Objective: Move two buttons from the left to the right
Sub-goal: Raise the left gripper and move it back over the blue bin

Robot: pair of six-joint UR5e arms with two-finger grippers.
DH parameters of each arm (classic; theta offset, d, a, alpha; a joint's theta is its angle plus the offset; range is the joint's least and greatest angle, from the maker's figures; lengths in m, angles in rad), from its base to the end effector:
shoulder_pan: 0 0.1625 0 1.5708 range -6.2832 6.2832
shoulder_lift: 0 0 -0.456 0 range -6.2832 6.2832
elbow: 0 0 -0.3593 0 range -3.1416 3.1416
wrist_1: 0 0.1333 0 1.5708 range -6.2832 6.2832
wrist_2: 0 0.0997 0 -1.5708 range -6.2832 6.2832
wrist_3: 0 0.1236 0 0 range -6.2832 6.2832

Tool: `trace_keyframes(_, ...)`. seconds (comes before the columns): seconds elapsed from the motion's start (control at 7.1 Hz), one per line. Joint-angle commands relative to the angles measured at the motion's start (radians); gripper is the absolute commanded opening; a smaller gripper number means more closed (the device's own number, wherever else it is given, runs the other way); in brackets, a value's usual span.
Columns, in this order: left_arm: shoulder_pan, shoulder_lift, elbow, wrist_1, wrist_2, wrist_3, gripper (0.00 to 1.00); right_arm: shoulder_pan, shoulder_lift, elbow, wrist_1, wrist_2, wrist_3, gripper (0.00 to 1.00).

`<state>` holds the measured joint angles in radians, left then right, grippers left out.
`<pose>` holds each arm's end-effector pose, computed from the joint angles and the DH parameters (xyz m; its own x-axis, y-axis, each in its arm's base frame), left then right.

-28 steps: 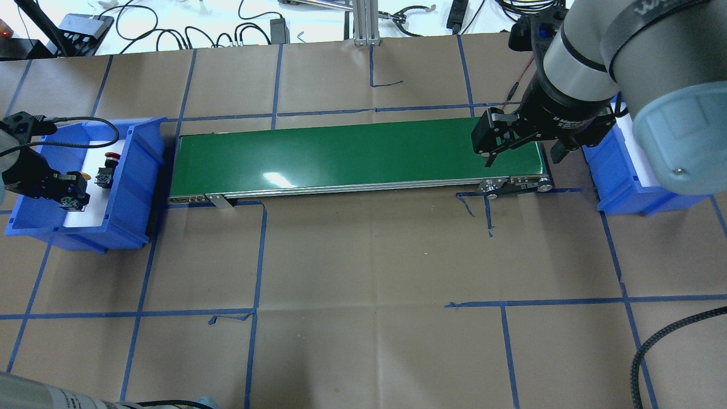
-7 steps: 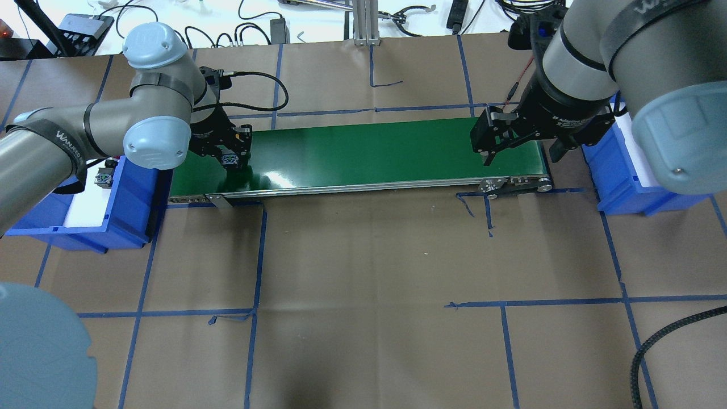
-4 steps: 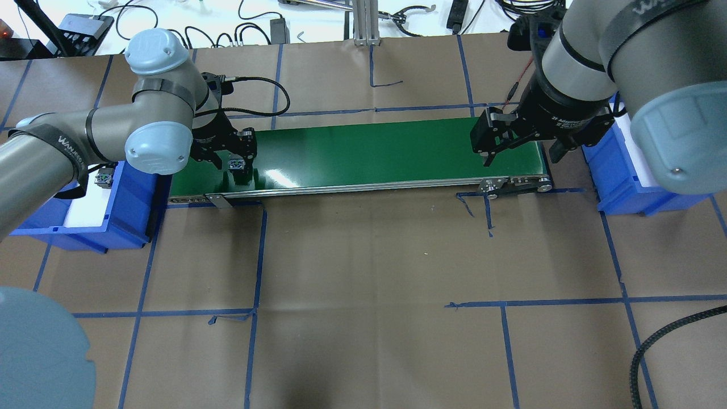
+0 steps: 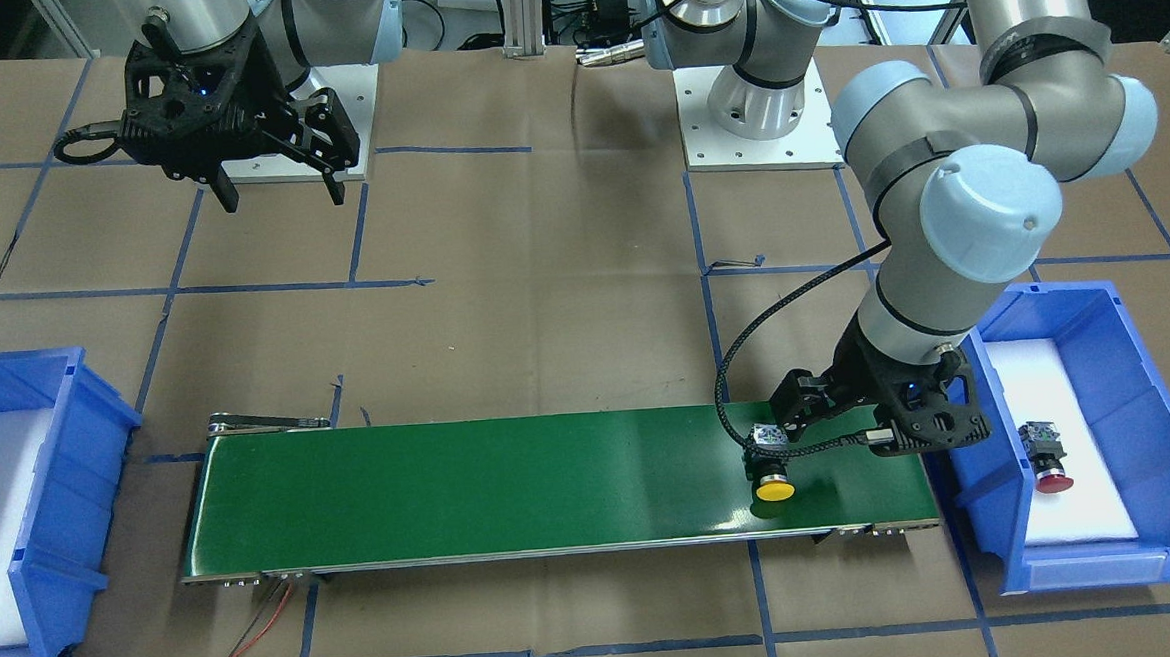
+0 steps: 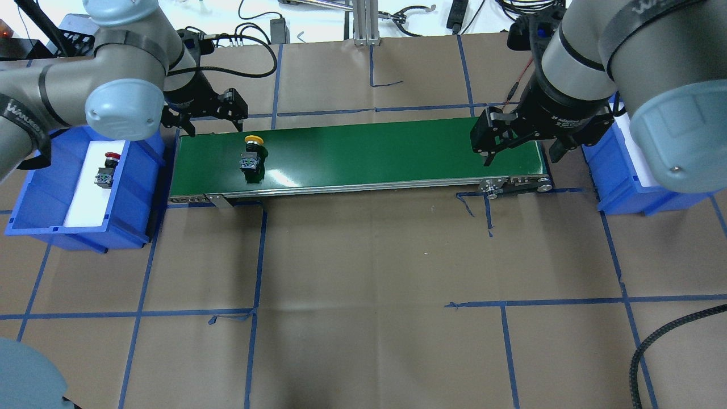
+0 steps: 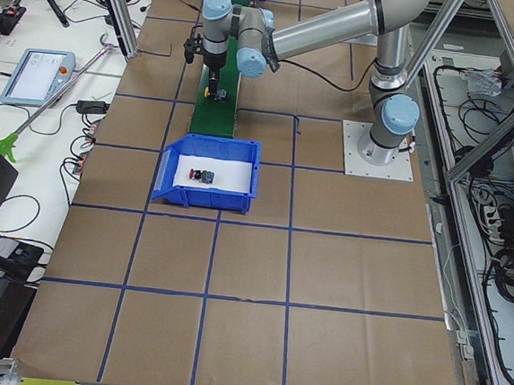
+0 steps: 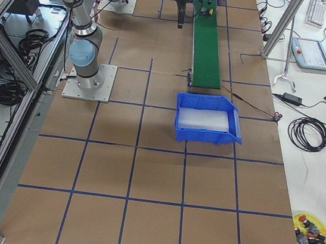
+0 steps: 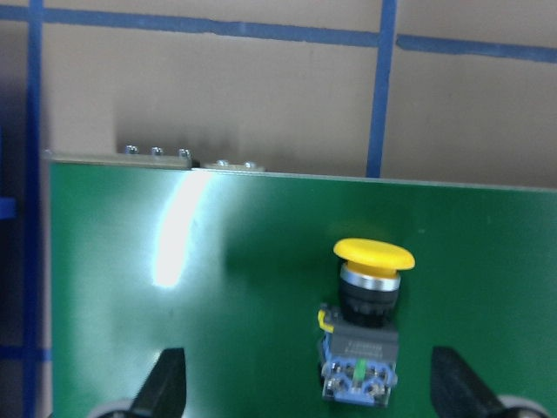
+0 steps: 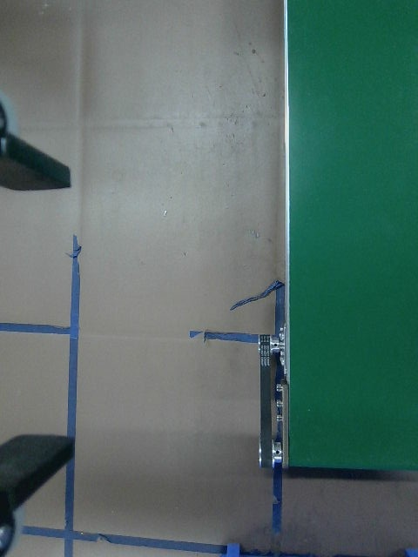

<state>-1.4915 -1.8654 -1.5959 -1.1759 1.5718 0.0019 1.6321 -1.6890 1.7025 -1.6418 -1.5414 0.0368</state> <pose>-0.0866 -0.5909 0.3702 -0.9970 -0.0774 -0.0011 -0.0771 0.9942 -0.0751 0.1619 -0.4030 0.4929 -0.9992 -0.0262 -0.0314 -0.0244 0.9981 -0.0563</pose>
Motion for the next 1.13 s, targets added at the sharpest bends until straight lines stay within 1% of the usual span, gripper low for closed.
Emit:
trace_keyframes(0.0, 0.000, 0.054, 0.130, -0.228, 0.001, 0.010, 1.00, 0.000, 0.000, -0.001, -0.004, 0.001, 0.000, 1.00)
trace_keyframes(0.14, 0.000, 0.057, 0.167, -0.275, 0.002, 0.012, 1.00, 0.000, -0.001, 0.000, -0.004, 0.001, 0.000, 1.00)
trace_keyframes(0.28, 0.007, 0.054, 0.183, -0.287, 0.004, 0.015, 1.00, 0.000, 0.000, 0.000, -0.004, 0.001, 0.000, 1.00)
trace_keyframes(0.42, 0.064, 0.046, 0.189, -0.288, -0.001, 0.079, 1.00, 0.000, 0.000, 0.000, -0.004, 0.001, 0.000, 1.00)
trace_keyframes(0.56, 0.153, 0.042, 0.189, -0.289, -0.004, 0.187, 1.00, 0.000, 0.000, 0.000, -0.004, 0.001, 0.000, 1.00)
trace_keyframes(0.7, 0.216, 0.040, 0.189, -0.292, -0.003, 0.238, 1.00, 0.000, 0.000, 0.000, -0.004, 0.001, 0.000, 1.00)
trace_keyframes(0.99, 0.319, 0.029, 0.191, -0.294, 0.002, 0.388, 1.00, -0.002, 0.000, -0.003, -0.007, 0.001, 0.000, 1.00)
